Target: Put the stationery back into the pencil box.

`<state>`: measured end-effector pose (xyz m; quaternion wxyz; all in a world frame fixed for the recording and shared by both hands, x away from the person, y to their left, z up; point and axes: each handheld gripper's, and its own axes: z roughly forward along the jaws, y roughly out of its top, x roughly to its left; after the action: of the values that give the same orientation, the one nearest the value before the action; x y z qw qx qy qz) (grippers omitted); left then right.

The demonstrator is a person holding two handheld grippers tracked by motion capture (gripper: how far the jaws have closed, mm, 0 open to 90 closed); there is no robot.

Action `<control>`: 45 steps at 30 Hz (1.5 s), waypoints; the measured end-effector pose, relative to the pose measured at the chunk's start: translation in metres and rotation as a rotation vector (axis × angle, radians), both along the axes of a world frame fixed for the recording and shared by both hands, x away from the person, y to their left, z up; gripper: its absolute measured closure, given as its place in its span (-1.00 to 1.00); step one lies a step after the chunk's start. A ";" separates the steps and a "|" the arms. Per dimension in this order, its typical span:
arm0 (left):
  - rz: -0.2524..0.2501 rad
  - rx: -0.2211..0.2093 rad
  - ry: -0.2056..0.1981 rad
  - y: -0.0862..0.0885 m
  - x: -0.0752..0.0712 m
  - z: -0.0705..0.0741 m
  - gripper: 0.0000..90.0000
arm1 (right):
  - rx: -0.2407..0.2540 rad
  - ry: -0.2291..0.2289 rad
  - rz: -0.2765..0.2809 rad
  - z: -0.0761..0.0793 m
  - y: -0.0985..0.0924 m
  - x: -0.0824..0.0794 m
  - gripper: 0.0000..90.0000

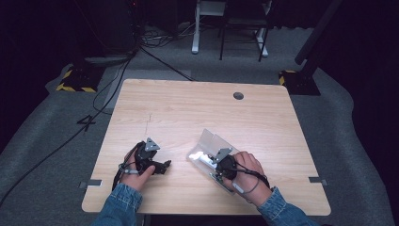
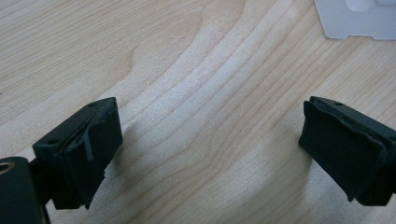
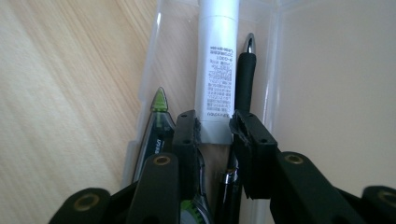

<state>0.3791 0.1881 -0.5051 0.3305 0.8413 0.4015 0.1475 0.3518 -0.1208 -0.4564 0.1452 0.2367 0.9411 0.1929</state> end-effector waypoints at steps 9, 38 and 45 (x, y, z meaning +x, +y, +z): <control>-0.003 -0.002 0.004 -0.001 0.000 0.000 -0.89 | 0.225 0.017 -0.044 0.030 -0.026 0.010 0.43; 0.070 0.001 0.001 0.024 -0.003 0.000 -0.90 | 0.505 -0.210 -0.264 0.069 -0.176 0.053 -0.12; 0.073 0.005 0.012 0.025 -0.002 0.000 -0.94 | 0.510 -0.235 -0.353 0.053 -0.210 0.063 -0.15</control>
<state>0.3767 0.2129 -0.5052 0.3204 0.8279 0.4333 0.1555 0.4150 -0.3313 -0.4039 0.2198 0.4010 0.7837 0.4203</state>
